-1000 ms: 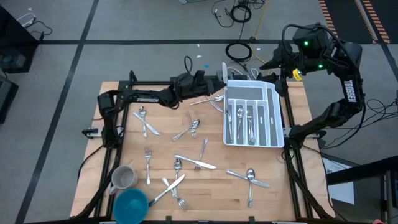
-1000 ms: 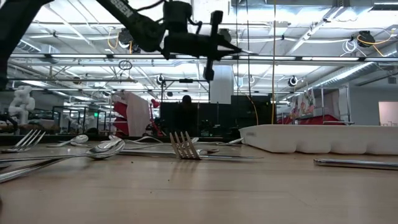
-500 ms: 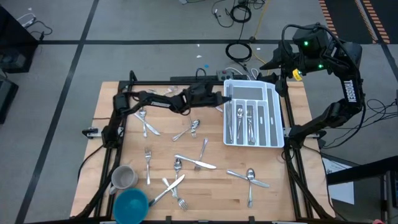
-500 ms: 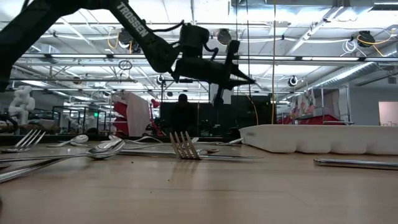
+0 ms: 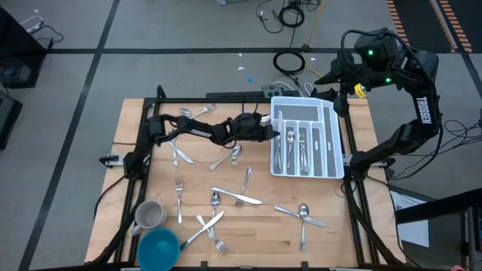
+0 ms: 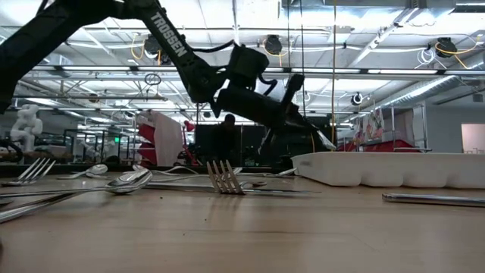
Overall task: Sort silverware
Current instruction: Put the table knife into the silverware tray
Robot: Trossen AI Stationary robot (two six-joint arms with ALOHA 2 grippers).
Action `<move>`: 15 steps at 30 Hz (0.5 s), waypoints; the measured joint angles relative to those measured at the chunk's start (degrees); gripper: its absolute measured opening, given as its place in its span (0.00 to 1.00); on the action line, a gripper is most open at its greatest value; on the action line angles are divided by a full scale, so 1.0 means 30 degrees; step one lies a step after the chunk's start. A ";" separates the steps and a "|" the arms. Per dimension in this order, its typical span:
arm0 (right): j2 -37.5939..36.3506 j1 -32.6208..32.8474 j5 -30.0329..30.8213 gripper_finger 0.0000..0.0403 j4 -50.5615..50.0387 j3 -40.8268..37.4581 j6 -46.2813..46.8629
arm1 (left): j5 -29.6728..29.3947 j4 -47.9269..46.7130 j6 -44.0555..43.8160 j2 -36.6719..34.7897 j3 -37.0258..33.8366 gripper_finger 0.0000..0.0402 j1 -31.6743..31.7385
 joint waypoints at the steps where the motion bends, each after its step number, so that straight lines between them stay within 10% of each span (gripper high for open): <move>1: 0.0000 0.0007 0.0000 0.48 -0.0006 0.0000 0.0000 | -0.0018 0.0026 -0.0003 0.0133 0.0000 0.00 0.0000; 15: 0.0000 0.0000 -0.0007 0.48 -0.0007 0.0000 -0.0218 | -0.0589 -0.1750 -0.1282 0.0489 -0.0007 0.00 0.0000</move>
